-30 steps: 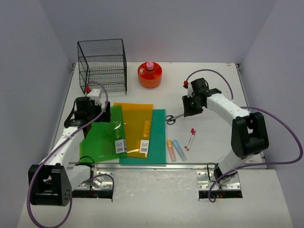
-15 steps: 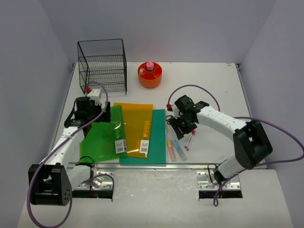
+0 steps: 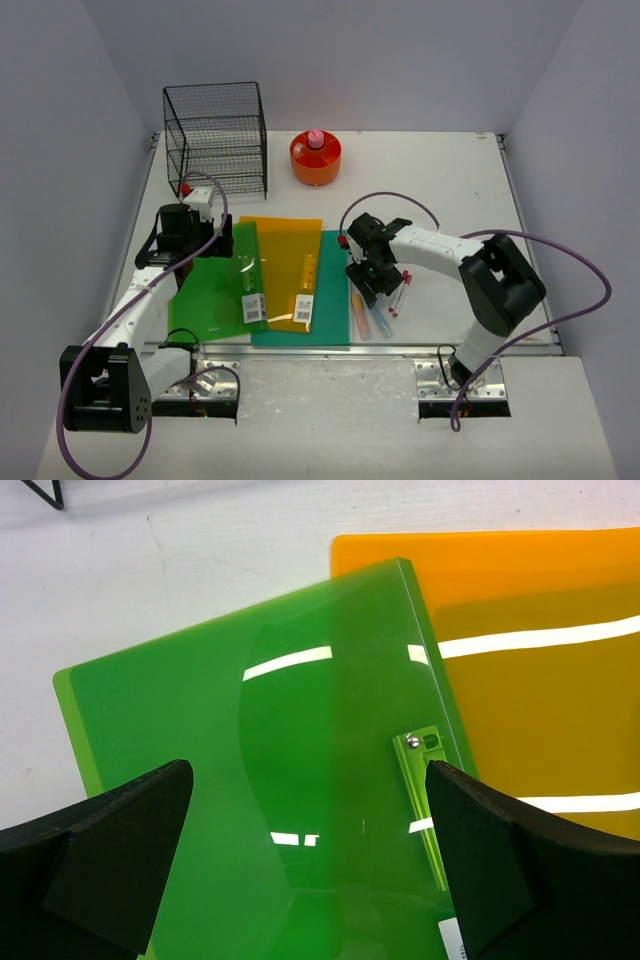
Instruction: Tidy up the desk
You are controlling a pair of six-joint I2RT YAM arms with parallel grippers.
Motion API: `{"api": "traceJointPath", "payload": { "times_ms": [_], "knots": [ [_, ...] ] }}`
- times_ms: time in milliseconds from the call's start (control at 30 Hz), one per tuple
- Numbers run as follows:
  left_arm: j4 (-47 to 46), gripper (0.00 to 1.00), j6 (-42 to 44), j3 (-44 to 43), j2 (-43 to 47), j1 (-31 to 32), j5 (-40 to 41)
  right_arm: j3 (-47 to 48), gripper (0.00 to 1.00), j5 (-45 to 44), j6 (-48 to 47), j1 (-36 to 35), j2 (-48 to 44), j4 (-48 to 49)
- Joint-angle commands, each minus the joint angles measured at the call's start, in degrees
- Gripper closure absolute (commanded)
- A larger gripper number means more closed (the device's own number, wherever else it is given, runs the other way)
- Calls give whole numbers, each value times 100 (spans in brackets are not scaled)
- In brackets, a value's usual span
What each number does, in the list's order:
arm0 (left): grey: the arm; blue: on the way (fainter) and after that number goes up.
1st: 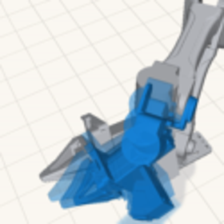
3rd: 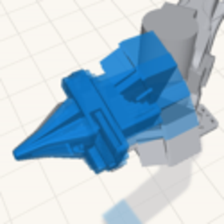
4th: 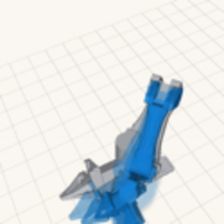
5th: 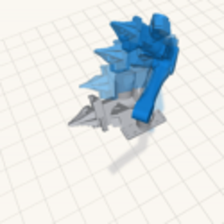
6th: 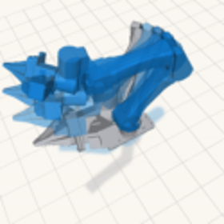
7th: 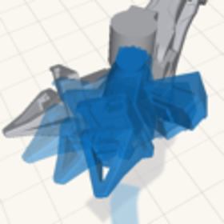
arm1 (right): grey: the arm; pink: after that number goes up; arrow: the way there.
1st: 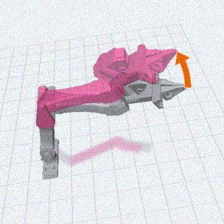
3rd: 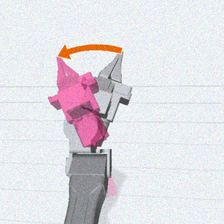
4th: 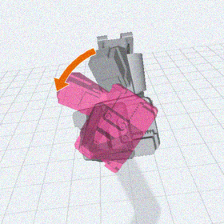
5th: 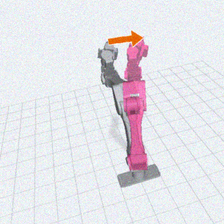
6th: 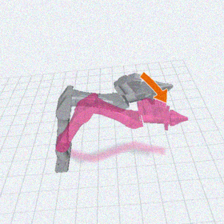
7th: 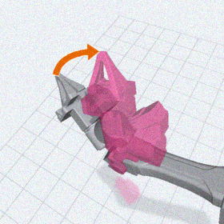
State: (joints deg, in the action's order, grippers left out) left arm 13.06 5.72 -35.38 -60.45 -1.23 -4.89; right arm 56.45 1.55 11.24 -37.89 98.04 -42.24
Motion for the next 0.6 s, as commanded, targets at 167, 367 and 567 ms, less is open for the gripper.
{"api": "traceJointPath", "payload": {
  "times_ms": [167,367,567],
  "knots": [
    [-225,0,-53,-254,-23,-67,43,440,49,-466,513,-192,579,148],
    [-225,0,-58,-259,-45,-70,72,505,69,-273,672,-226,834,72],
    [-216,0,-61,-258,-38,-70,84,829,100,-11,624,-199,739,-295]
  ]
}}
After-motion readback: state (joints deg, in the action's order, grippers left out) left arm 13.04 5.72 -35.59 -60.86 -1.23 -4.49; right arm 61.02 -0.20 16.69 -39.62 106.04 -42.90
